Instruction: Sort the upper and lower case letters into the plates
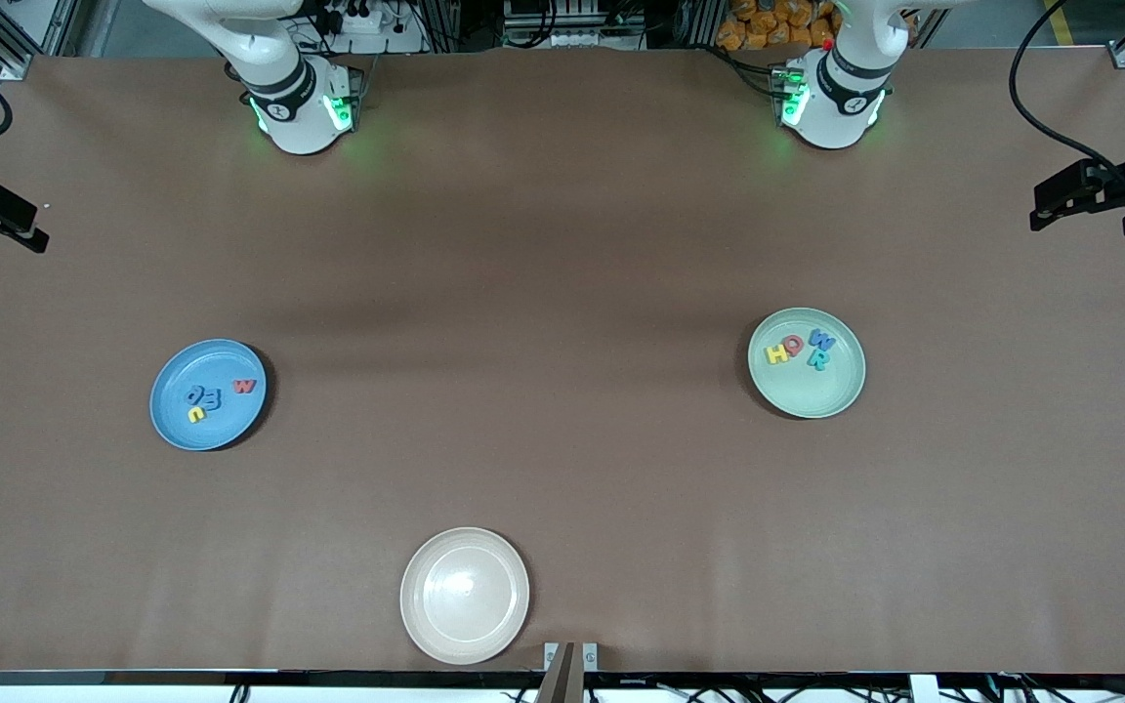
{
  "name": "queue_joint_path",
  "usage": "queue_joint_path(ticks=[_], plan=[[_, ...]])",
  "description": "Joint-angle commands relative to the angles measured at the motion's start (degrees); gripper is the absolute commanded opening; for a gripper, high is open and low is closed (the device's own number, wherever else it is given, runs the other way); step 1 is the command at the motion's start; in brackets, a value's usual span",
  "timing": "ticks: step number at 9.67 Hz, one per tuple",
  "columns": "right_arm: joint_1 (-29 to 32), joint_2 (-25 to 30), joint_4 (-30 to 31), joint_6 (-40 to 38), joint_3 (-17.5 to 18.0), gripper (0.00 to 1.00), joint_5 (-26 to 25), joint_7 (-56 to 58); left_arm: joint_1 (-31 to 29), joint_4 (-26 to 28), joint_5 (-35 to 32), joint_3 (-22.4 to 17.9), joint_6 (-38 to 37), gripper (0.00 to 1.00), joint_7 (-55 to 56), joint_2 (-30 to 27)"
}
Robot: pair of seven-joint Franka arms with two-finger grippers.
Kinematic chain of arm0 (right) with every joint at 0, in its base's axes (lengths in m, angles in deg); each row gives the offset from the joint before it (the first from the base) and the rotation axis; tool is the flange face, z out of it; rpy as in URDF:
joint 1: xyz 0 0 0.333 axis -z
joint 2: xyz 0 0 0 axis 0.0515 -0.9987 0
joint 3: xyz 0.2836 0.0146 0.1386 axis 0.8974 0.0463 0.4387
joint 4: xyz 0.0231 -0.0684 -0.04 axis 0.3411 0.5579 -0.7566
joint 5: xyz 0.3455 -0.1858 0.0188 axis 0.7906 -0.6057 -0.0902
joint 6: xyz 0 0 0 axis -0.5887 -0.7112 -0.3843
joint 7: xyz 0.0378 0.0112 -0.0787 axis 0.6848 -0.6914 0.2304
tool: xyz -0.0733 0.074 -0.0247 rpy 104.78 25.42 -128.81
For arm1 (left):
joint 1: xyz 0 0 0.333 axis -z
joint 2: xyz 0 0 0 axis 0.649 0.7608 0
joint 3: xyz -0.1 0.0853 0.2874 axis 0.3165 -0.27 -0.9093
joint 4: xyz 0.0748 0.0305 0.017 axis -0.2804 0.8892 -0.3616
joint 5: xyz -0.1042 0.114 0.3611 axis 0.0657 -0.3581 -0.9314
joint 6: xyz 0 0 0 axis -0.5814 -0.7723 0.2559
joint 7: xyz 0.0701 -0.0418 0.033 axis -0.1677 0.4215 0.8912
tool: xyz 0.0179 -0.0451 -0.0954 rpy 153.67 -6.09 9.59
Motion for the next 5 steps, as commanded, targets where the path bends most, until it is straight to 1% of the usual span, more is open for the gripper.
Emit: queue_joint_path(ticks=[1,5], plan=[[0.5,0.4,0.3,0.3,0.5,1.00,1.1,-0.3,-0.9,0.0,-0.6,0.9,0.7,1.00,3.6,-1.6],[0.6,0.4,0.8,-0.3,0.5,1.00,1.1,-0.1,-1.0,-0.1,-0.7,0.9,2.0,1.00,2.7,-1.4]])
